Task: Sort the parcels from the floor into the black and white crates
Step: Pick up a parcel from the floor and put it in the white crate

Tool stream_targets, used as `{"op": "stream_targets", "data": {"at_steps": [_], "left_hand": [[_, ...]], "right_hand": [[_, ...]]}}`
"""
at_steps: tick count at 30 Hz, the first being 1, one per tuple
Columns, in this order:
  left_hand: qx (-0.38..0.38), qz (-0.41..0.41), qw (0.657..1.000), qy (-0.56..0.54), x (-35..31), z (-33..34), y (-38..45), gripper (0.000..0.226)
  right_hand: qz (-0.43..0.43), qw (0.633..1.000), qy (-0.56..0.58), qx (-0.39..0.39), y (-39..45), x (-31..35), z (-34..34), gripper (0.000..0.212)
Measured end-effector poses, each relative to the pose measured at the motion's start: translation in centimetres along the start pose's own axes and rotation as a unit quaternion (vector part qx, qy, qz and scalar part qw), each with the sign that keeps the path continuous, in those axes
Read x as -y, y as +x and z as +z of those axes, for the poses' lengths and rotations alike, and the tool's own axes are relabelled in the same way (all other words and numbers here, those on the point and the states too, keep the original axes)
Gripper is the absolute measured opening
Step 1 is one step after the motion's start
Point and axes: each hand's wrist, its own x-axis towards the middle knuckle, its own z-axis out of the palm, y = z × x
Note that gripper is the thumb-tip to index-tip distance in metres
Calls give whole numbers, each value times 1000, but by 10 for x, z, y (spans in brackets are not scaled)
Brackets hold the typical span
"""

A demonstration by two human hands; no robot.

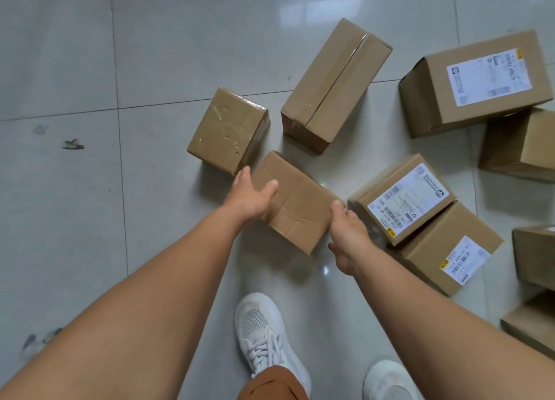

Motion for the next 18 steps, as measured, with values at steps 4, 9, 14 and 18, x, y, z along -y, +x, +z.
{"op": "stream_targets", "data": {"at_steps": [4, 9, 14, 18], "left_hand": [[13, -19, 1000, 7, 2, 6, 7, 80], [-7, -17, 999, -48, -3, 4, -22, 67], [-68, -23, 992, -101, -16, -15, -80, 55], [-107, -15, 982, -156, -42, -35, -143, 55]], "right_hand": [[3, 999, 46, 18, 4, 3, 3, 56], [-2, 997, 76, 7, -19, 5, -6, 47], [-12, 996, 91, 8, -79, 20, -30, 33], [-27, 995, 93, 5, -142, 45, -55, 32]]}}
